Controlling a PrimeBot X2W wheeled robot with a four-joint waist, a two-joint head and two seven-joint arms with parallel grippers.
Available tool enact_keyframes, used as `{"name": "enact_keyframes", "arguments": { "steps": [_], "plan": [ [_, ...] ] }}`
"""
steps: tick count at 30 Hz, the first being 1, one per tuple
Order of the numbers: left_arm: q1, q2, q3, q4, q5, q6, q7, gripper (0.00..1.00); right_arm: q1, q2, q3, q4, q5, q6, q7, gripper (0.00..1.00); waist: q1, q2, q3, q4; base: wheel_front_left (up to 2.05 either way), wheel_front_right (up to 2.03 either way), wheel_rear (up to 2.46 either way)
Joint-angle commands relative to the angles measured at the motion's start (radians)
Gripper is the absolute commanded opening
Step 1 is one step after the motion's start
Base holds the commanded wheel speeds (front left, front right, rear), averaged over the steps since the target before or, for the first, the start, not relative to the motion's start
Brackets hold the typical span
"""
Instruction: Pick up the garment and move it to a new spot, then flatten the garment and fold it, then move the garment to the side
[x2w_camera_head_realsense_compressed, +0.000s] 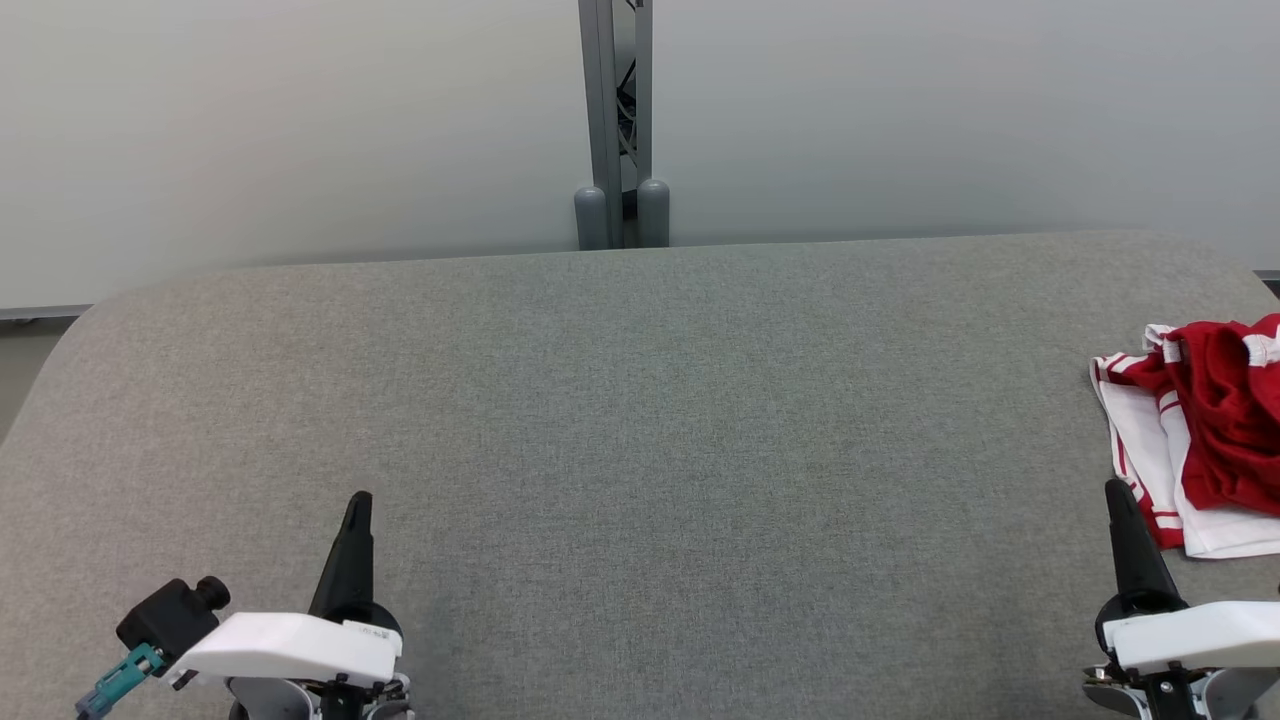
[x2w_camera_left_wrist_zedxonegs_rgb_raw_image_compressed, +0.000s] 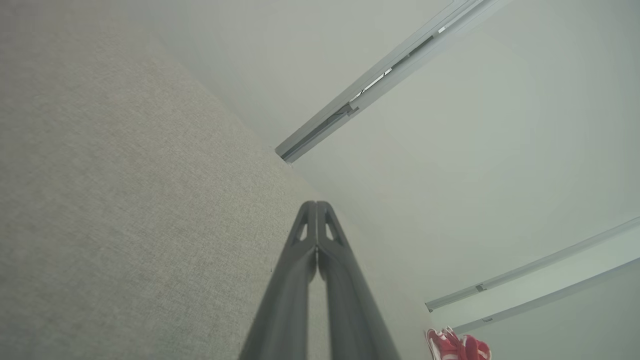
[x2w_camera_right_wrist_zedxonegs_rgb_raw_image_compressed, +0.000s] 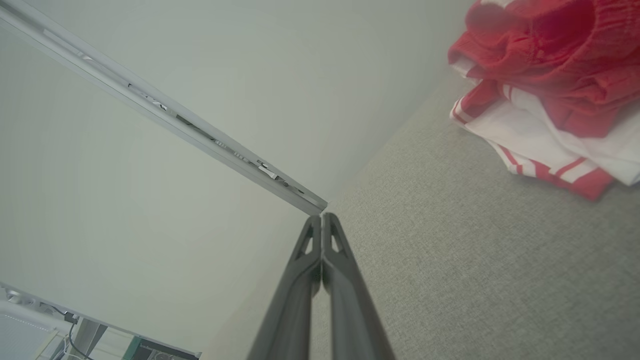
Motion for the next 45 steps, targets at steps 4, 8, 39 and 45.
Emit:
{"name": "enact_keyframes", "arguments": {
  "steps": [4,8,39,45],
  "plan": [
    [-0.039,0.009,0.013,-0.004,-0.07,-0.016,0.014,0.0,-0.012,-0.01,-0.015,-0.018,0.071,0.0,0.02,0.0,0.0,-0.0001,0.0,0.0,0.0,0.0,0.0],
    [-0.047,0.009,0.018,0.0,-0.114,-0.024,0.025,0.0,-0.012,-0.01,-0.023,-0.02,0.116,0.0,0.033,0.0,0.0,-0.0001,0.001,0.0,0.0,0.0,0.0],
    [-0.09,0.01,0.056,0.027,-0.402,-0.067,0.095,0.0,-0.009,-0.013,-0.074,-0.029,0.419,0.0,0.117,0.0,0.0,-0.0001,0.004,0.001,0.0,0.0,0.0],
    [-0.099,0.009,0.063,0.031,-0.451,-0.075,0.107,0.0,-0.008,-0.013,-0.082,-0.031,0.468,0.0,0.131,0.0,0.0,-0.0001,0.005,0.001,0.0,0.0,0.0]
  ]
}}
